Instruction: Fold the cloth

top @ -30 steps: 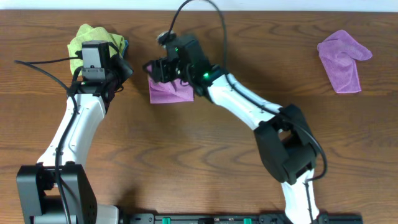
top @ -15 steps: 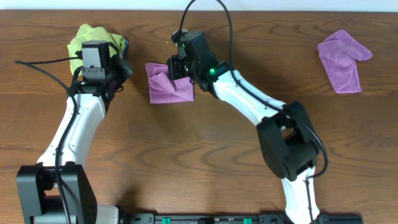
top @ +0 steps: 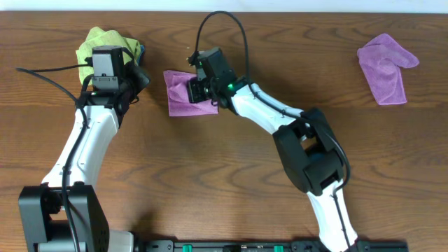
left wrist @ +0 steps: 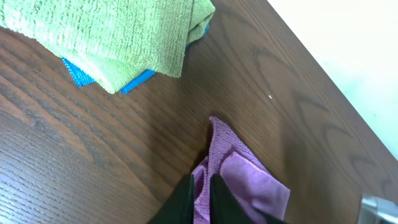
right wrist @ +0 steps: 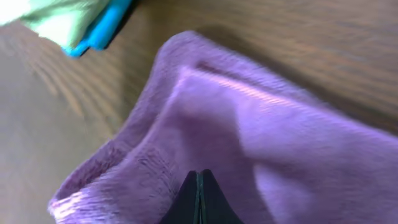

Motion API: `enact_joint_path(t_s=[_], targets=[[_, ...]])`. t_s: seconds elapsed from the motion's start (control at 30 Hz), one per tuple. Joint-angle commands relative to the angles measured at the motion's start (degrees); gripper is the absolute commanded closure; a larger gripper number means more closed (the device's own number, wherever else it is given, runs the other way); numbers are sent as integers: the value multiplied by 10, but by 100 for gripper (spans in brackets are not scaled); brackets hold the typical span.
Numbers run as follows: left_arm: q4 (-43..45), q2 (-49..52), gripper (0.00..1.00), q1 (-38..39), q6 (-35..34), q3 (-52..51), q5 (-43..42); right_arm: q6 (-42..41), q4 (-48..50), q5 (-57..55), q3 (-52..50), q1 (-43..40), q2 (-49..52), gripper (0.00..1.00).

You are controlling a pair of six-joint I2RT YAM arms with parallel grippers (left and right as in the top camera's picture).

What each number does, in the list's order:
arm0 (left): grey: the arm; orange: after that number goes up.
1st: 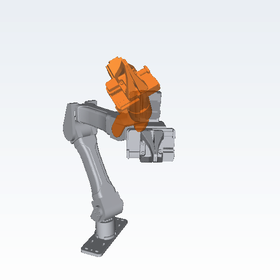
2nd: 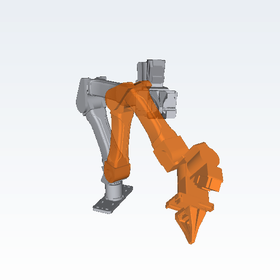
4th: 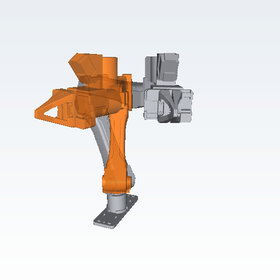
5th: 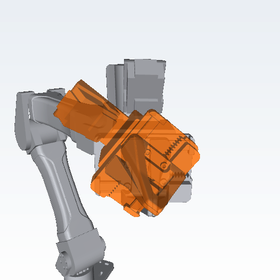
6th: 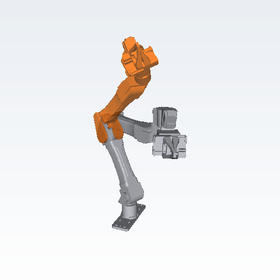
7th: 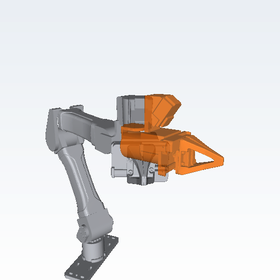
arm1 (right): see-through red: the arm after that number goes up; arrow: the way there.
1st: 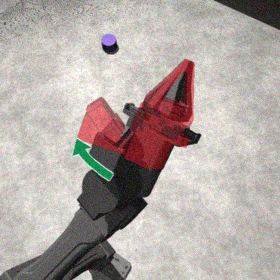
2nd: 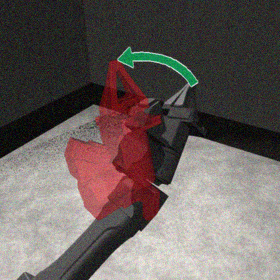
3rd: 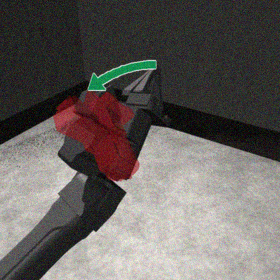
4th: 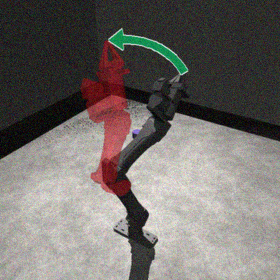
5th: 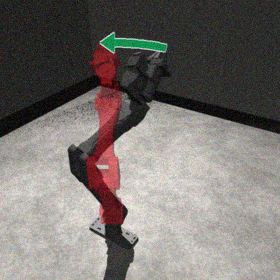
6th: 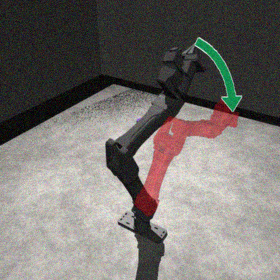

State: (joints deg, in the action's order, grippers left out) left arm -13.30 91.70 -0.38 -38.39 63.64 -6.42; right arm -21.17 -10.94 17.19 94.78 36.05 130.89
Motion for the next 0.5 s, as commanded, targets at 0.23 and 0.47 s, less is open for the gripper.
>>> enact_joint_path(t_s=[0.23,0.47], targets=[[-1,-11,77,-3,12,3,7,28,-83,38,7,42,2,99],[-2,-11,52,-3,11,3,4,31,-88,50,8,38,-26,99]])
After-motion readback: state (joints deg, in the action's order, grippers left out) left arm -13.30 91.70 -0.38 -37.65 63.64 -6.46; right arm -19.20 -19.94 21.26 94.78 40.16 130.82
